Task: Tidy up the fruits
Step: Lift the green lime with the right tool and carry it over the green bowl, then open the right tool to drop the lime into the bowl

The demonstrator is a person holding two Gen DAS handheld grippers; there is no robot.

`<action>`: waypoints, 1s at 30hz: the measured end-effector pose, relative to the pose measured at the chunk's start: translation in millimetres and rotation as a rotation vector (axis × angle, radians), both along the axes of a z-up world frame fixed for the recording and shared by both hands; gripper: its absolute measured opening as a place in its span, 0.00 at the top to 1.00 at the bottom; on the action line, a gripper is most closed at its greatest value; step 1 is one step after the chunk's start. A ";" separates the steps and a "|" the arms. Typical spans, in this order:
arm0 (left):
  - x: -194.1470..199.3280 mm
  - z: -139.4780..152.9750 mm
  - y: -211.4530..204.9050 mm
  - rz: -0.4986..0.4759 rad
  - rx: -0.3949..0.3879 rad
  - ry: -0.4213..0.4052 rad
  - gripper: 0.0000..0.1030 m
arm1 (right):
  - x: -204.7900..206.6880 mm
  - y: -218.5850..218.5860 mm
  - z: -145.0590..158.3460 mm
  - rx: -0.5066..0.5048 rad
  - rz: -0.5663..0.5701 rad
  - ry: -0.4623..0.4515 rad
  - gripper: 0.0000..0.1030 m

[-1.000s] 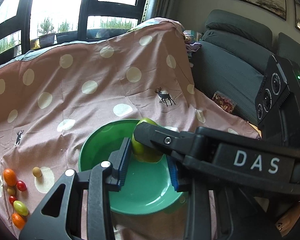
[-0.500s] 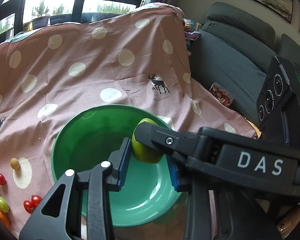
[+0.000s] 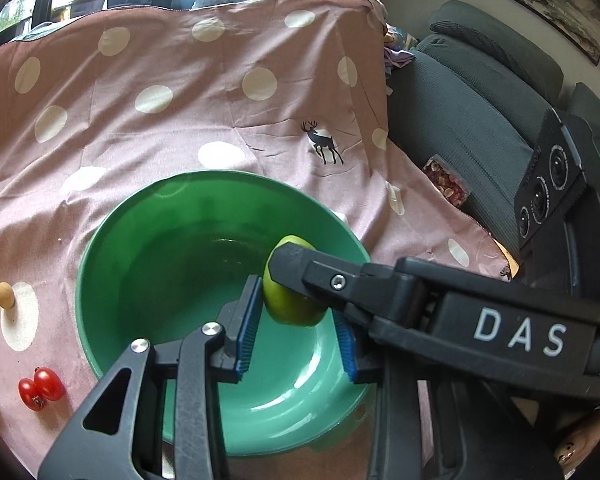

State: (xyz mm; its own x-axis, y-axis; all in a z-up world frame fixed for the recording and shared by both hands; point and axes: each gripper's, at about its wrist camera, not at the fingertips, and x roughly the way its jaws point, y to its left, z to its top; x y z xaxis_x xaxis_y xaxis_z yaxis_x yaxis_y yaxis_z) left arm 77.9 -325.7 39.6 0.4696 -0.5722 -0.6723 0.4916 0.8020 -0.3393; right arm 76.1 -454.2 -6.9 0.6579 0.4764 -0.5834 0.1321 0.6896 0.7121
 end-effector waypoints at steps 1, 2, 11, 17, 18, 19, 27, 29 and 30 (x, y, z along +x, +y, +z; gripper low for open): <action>0.5 -1.7 -0.3 0.003 0.001 0.009 0.68 | 0.8 0.1 -1.3 -0.002 0.002 0.004 0.63; 1.3 -2.9 -0.7 0.004 0.001 0.017 0.68 | 1.6 0.0 -3.2 0.001 0.003 0.012 0.63; 4.7 -11.4 0.2 0.002 -0.010 0.061 0.68 | 5.9 1.1 -10.3 -0.006 0.006 0.062 0.63; 5.7 -15.9 1.7 0.006 -0.021 0.083 0.68 | 7.1 2.1 -11.2 -0.024 0.005 0.075 0.63; 6.2 -16.3 1.5 0.006 -0.022 0.086 0.68 | 7.3 2.3 -11.4 -0.026 0.004 0.077 0.63; 6.3 -16.9 1.4 0.005 -0.022 0.090 0.68 | 7.5 2.3 -11.8 -0.027 0.004 0.079 0.63; 7.4 -18.1 8.3 0.000 -0.058 0.144 0.65 | 7.9 1.7 -12.3 -0.059 -0.006 0.112 0.63; 3.3 -12.7 13.5 -0.002 -0.074 0.133 0.62 | 6.0 1.5 -9.1 -0.065 -0.018 0.107 0.60; 1.5 -9.3 16.5 -0.001 -0.078 0.124 0.57 | 4.1 1.5 -6.1 -0.071 -0.024 0.098 0.54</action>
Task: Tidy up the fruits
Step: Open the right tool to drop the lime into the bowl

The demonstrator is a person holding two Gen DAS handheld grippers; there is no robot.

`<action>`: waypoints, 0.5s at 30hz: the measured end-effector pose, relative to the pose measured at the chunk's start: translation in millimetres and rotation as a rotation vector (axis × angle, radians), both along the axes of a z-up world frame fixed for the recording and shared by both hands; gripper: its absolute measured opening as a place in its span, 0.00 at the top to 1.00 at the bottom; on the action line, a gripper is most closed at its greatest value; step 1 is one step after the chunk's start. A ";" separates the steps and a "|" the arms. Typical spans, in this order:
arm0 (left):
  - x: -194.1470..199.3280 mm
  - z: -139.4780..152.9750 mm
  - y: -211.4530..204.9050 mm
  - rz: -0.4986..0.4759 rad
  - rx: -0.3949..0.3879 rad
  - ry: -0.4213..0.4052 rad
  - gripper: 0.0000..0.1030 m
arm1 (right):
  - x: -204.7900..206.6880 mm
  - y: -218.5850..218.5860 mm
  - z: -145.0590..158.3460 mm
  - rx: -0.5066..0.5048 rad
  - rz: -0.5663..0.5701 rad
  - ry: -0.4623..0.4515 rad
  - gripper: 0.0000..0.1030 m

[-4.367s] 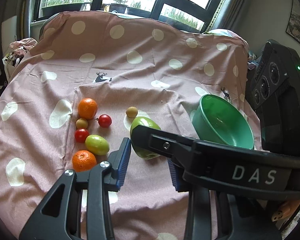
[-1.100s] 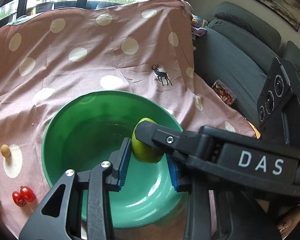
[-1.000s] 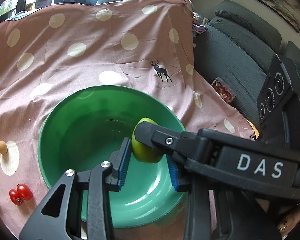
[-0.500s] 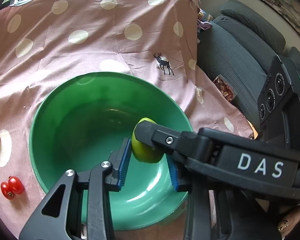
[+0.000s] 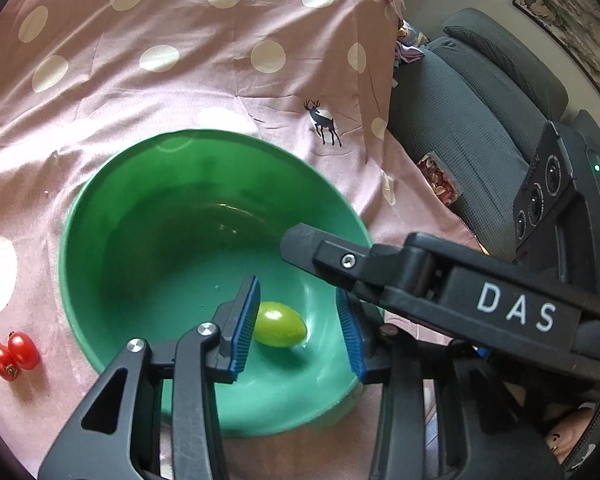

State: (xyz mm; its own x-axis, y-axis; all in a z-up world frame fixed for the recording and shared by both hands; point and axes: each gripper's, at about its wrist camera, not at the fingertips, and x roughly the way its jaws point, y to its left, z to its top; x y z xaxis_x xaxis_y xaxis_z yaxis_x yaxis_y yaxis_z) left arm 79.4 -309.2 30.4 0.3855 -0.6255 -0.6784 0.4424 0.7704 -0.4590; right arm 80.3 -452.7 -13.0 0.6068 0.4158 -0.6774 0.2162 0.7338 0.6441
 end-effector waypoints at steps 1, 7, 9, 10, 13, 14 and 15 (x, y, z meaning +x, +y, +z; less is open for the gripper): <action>-2.0 3.5 3.4 0.005 -0.001 -0.009 0.54 | -1.7 0.4 3.8 -0.012 -0.006 -0.013 0.50; -18.3 29.1 40.5 0.052 -0.034 -0.081 0.36 | -14.6 5.2 28.6 -0.075 -0.047 -0.096 0.32; -25.3 37.0 58.6 0.081 -0.042 -0.105 0.30 | -17.4 9.7 36.5 -0.092 -0.051 -0.126 0.27; -28.3 40.8 68.5 0.104 -0.044 -0.114 0.29 | -18.7 13.2 40.3 -0.105 -0.050 -0.138 0.27; -37.9 50.0 99.0 0.188 -0.049 -0.147 0.23 | -21.8 26.2 51.3 -0.154 -0.045 -0.168 0.24; -41.5 52.7 109.5 0.220 -0.045 -0.162 0.22 | -22.3 31.3 54.2 -0.176 -0.041 -0.177 0.23; -44.6 54.8 119.5 0.248 -0.029 -0.173 0.22 | -22.1 36.8 56.6 -0.198 -0.038 -0.185 0.22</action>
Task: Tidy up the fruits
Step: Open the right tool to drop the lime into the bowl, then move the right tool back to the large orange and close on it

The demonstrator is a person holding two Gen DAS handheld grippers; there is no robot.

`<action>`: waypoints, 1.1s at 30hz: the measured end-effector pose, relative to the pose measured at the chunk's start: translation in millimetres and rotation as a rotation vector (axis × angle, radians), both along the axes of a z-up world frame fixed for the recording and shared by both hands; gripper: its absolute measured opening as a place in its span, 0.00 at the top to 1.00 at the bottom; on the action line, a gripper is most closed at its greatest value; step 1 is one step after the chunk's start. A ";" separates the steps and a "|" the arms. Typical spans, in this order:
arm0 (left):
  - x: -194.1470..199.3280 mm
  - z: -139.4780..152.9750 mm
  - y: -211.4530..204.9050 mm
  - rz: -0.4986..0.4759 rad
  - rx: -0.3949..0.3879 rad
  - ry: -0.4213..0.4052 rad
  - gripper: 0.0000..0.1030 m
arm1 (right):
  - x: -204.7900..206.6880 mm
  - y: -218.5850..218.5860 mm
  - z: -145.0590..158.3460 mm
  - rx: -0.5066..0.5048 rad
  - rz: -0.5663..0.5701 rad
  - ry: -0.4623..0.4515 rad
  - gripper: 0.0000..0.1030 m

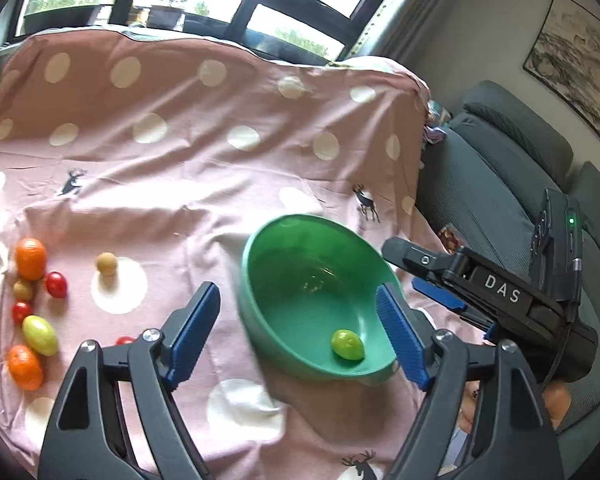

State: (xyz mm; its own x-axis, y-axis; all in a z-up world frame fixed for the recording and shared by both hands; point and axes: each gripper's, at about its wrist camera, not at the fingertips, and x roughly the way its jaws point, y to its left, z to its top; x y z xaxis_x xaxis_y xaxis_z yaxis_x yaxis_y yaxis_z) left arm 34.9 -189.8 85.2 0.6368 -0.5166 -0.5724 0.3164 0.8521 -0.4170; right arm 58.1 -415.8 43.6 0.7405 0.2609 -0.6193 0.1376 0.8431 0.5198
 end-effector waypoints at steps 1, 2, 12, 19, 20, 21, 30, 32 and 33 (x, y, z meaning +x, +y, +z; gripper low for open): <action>-2.8 1.8 9.2 0.022 0.023 -0.007 0.22 | 0.1 5.4 2.3 -0.022 0.003 -0.006 0.22; -6.0 3.3 19.6 0.043 0.045 -0.014 0.22 | 0.3 10.4 4.1 -0.041 0.005 -0.011 0.22; -20.7 -21.1 141.5 0.322 0.063 0.033 0.20 | 5.4 66.8 4.6 -0.115 0.111 -0.014 0.22; -16.8 -48.5 185.9 0.454 0.114 0.111 0.20 | 12.7 121.2 -2.9 -0.109 0.244 -0.032 0.22; -17.4 -50.5 187.1 0.453 0.130 0.112 0.20 | 14.5 130.0 -4.9 -0.102 0.272 -0.031 0.22; -17.9 -52.3 187.6 0.450 0.146 0.112 0.20 | 16.3 138.9 -7.3 -0.092 0.304 -0.027 0.22; -8.6 -78.9 182.3 0.403 0.188 0.209 0.21 | 34.1 209.6 -39.8 0.073 0.560 0.058 0.22; -6.7 -84.7 178.4 0.394 0.197 0.224 0.24 | 38.7 221.3 -48.7 0.113 0.605 0.089 0.22; -6.3 -87.2 177.2 0.393 0.192 0.229 0.28 | 41.1 226.4 -52.7 0.127 0.619 0.103 0.22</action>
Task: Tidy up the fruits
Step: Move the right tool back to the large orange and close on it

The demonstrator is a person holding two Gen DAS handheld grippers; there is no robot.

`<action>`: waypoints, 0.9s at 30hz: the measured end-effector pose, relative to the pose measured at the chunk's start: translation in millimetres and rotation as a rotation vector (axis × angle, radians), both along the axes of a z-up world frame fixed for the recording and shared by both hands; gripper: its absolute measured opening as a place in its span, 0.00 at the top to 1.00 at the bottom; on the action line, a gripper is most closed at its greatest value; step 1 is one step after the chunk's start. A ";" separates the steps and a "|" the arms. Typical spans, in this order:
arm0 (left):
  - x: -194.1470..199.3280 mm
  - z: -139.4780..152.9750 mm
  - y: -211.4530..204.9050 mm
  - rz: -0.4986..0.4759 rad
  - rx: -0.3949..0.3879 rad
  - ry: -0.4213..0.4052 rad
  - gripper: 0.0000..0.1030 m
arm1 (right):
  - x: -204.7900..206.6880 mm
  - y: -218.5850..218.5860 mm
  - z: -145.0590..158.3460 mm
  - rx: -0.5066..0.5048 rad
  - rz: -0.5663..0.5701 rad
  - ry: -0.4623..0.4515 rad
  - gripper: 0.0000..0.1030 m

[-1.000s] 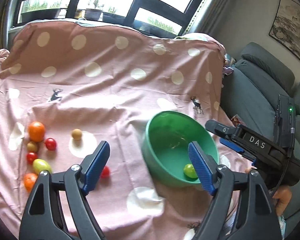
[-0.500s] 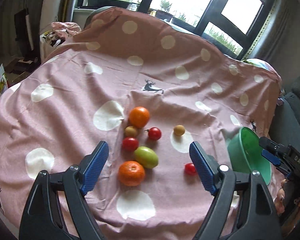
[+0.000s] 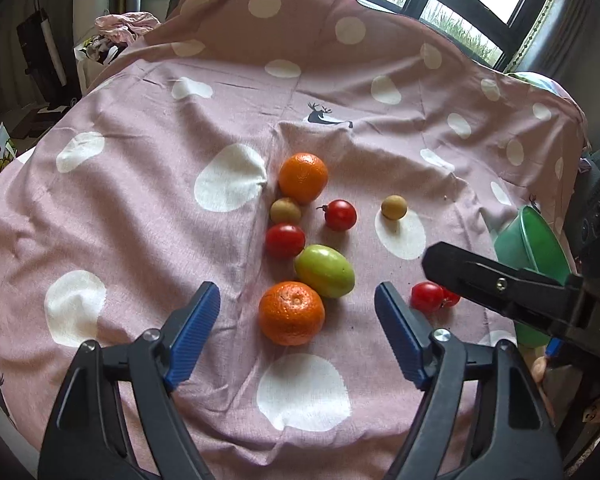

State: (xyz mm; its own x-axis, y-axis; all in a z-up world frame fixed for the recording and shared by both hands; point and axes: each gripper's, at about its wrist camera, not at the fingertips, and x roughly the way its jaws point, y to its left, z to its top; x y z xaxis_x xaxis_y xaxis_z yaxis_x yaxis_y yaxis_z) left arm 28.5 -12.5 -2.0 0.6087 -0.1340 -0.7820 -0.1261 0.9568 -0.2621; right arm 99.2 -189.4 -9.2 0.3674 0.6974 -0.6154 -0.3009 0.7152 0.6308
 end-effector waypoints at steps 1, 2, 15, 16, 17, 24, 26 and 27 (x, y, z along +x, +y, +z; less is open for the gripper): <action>1.3 -2.3 -1.9 -0.004 -0.004 0.010 0.29 | 2.5 4.5 -3.9 0.009 0.011 0.016 0.22; 2.0 -4.6 -4.5 -0.011 -0.006 0.022 0.31 | 4.9 8.6 -7.7 0.023 0.020 0.030 0.25; 9.6 -24.6 -12.4 -0.045 0.079 0.099 0.44 | 14.5 42.5 -53.2 0.142 0.129 0.223 0.57; 9.6 -24.6 -13.5 -0.047 0.087 0.095 0.44 | 14.2 44.3 -53.8 0.144 0.134 0.224 0.57; 9.7 -24.8 -14.5 -0.048 0.094 0.093 0.45 | 14.0 45.5 -54.3 0.150 0.139 0.224 0.58; 10.2 -27.7 -18.4 -0.024 0.123 0.103 0.56 | 16.3 54.8 -64.3 0.188 0.152 0.245 0.58; 9.9 -27.2 -19.9 -0.026 0.130 0.099 0.58 | 16.9 54.6 -62.9 0.182 0.145 0.228 0.58; 9.4 -26.4 -20.6 -0.033 0.129 0.098 0.59 | 16.4 54.1 -62.7 0.181 0.141 0.223 0.58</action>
State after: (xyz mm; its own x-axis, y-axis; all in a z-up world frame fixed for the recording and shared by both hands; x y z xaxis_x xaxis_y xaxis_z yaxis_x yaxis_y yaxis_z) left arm 38.0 -33.2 -28.4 0.5259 -0.0473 -0.8493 -0.1129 0.9857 -0.1248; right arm 115.6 -135.3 -71.9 0.1293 0.8371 -0.5315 -0.2288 0.5467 0.8054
